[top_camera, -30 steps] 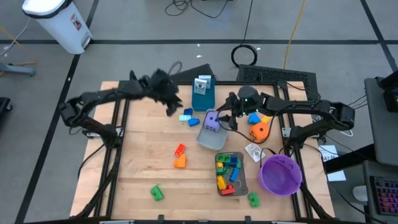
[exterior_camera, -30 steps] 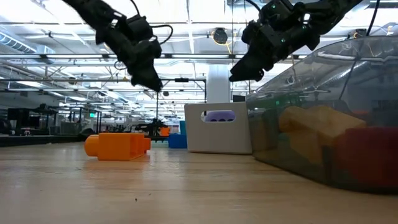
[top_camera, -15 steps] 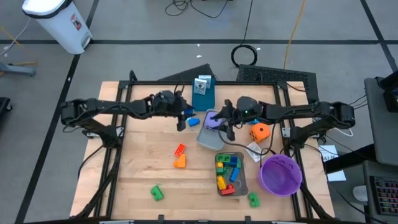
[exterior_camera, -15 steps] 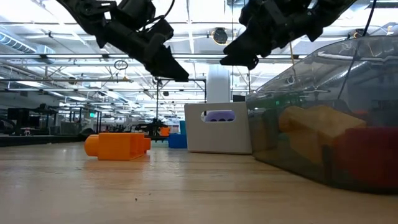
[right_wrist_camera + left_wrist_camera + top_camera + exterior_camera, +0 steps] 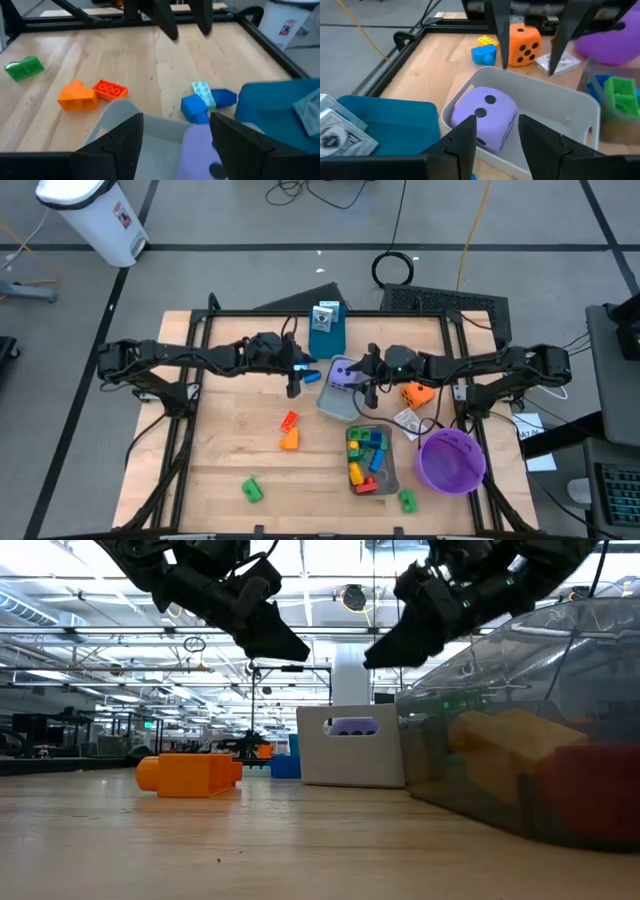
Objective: Pick & Place Toys
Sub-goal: Put the blue game piece into the black bin
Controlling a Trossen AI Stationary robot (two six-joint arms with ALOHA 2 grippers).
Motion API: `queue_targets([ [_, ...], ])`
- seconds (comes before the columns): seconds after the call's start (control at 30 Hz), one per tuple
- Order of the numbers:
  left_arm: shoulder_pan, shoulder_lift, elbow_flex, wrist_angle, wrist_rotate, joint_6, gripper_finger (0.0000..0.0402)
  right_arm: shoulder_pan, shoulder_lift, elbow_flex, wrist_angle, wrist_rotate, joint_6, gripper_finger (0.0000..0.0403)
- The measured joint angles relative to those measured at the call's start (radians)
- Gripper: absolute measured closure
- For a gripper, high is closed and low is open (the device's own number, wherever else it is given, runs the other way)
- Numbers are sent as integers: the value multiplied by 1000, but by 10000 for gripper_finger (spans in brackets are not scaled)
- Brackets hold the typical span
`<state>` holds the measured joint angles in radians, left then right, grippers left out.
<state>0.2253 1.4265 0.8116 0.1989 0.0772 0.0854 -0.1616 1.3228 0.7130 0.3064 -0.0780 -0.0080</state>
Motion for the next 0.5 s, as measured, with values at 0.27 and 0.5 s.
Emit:
queue_targets([
  [0.27, -32, 0, 0, -6, -1, -46, 247, 22, 0, -68, 104, -3, 119, 179],
  [0.5, -82, 0, 0, -44, -1, -68, 247, 175, 0, -68, 164, -3, 103, 179],
])
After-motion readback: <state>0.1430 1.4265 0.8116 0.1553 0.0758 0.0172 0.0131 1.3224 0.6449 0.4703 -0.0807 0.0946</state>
